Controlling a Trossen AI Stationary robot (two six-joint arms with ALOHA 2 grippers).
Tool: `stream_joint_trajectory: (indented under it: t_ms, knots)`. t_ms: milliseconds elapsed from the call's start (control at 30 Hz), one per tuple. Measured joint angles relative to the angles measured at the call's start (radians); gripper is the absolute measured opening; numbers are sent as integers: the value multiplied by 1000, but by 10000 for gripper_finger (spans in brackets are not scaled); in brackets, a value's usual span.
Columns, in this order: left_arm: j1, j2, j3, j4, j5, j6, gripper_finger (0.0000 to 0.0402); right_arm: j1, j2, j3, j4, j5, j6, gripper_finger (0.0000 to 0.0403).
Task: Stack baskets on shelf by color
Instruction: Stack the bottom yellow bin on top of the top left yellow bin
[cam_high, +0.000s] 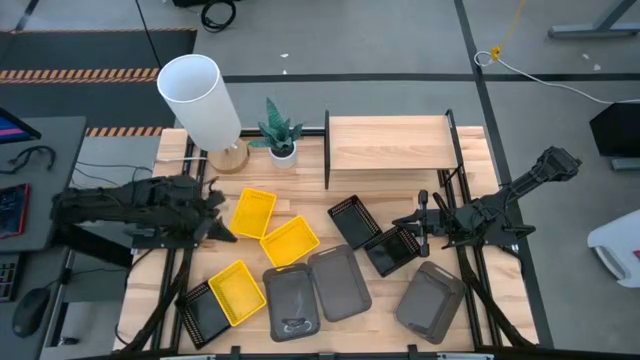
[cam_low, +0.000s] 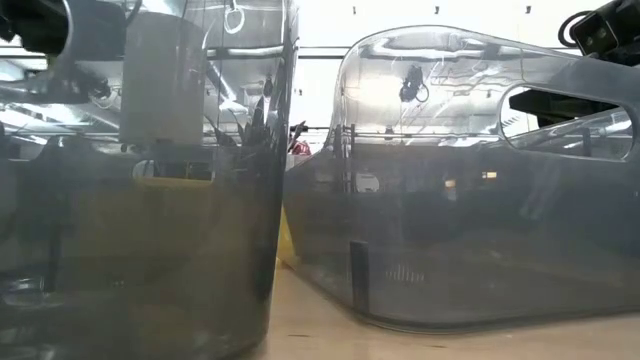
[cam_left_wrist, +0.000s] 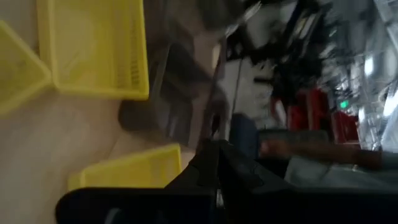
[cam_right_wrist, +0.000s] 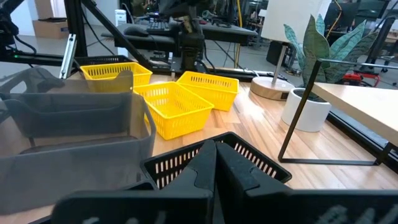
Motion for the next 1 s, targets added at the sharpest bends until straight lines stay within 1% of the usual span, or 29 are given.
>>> stream_joint_trajectory:
  t_ms: [133, 200, 367, 467, 567, 667, 733, 800, 833, 900, 1000]
  knots:
    - [-143, 107, 71, -37, -123, -60, 13, 0, 0, 0, 5, 0, 0, 14]
    - [-215, 165, 100, -43, -167, -103, 13, 0, 0, 0, 5, 0, 0, 14]
    - [-371, 335, 160, -39, -191, -162, 13, 0, 0, 0, 5, 0, 0, 14]
    - [-443, 431, 162, -8, -192, -176, 13, 0, 0, 0, 5, 0, 0, 14]
    - [-487, 518, 162, 43, -217, -208, 13, 0, 0, 0, 5, 0, 0, 14]
    - [-478, 589, 162, 76, -197, -229, 13, 0, 0, 0, 5, 0, 0, 14]
    - [-481, 617, 162, 71, -182, -281, 10, 0, 0, 0, 5, 0, 0, 14]
    - [-508, 635, 182, 63, -204, -285, 7, 0, 0, 0, 5, 0, 0, 14]
    - [-528, 639, 205, 48, -240, -277, 6, 0, 0, 0, 5, 0, 0, 14]
    - [-560, 642, 279, -55, -328, -254, 5, 0, 0, 0, 5, 0, 0, 14]
    - [-601, 664, 396, -303, -461, -224, 5, 0, 0, 0, 8, 0, 0, 14]
